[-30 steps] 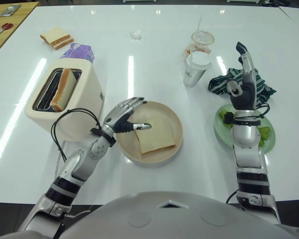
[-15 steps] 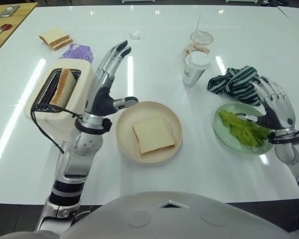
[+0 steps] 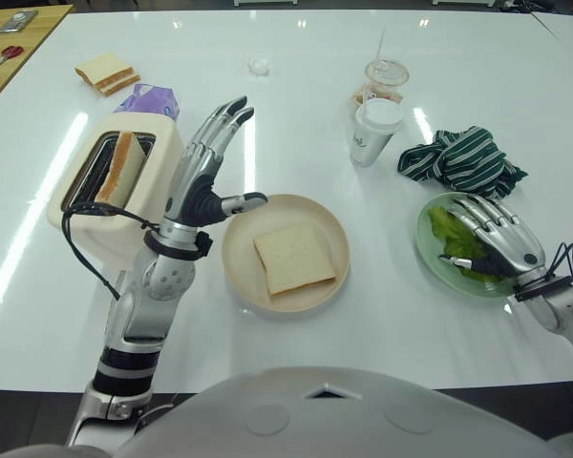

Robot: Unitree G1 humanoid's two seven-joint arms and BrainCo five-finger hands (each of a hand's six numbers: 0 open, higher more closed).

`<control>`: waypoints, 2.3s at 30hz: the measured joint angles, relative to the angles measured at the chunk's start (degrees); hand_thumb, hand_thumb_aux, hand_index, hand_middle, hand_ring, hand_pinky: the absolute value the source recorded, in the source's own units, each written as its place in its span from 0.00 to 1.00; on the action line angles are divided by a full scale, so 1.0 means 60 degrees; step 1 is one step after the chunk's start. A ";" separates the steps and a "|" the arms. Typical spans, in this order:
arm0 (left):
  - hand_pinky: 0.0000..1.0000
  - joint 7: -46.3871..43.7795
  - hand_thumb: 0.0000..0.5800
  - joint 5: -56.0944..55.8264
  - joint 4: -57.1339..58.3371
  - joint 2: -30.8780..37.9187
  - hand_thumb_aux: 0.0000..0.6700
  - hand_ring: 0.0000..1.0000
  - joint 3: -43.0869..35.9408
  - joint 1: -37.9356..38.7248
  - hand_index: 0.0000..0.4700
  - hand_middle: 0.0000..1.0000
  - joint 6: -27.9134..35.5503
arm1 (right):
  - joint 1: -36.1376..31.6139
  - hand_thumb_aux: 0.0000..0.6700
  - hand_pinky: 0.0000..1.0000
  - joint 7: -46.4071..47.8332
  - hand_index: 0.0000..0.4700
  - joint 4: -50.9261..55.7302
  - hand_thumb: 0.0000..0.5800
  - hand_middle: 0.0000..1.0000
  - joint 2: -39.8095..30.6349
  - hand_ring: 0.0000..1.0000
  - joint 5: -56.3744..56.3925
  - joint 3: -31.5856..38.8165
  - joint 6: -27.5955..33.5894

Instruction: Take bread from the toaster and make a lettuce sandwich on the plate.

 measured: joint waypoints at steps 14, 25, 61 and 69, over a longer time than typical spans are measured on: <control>0.00 -0.0089 0.00 -0.0001 0.0253 0.0050 0.00 0.00 0.0132 0.0010 0.00 0.00 -0.0010 | -0.0269 0.80 0.00 0.0004 0.80 0.0132 0.96 0.00 -0.0066 0.00 0.0931 0.0732 -0.0264; 0.00 -0.0114 0.00 -0.0003 0.0555 0.0060 0.00 0.00 0.0169 -0.0055 0.00 0.00 -0.0093 | -0.0221 0.00 0.00 0.0641 0.00 -0.1877 0.00 0.00 -0.0783 0.00 0.1758 0.0270 -0.0587; 0.00 -0.0240 0.00 -0.0004 0.0636 0.0037 0.00 0.00 0.0170 0.0021 0.00 0.00 -0.0125 | -0.0665 0.35 0.00 0.3688 0.35 -0.0400 0.58 0.00 -0.1614 0.00 0.2028 0.0586 -0.0760; 0.00 -0.0249 0.00 -0.0004 0.0638 0.0038 0.00 0.00 0.0174 0.0077 0.00 0.00 -0.0128 | -0.0676 0.58 0.00 0.3829 0.58 -0.0269 0.82 0.00 -0.1547 0.00 0.2126 0.0756 -0.0894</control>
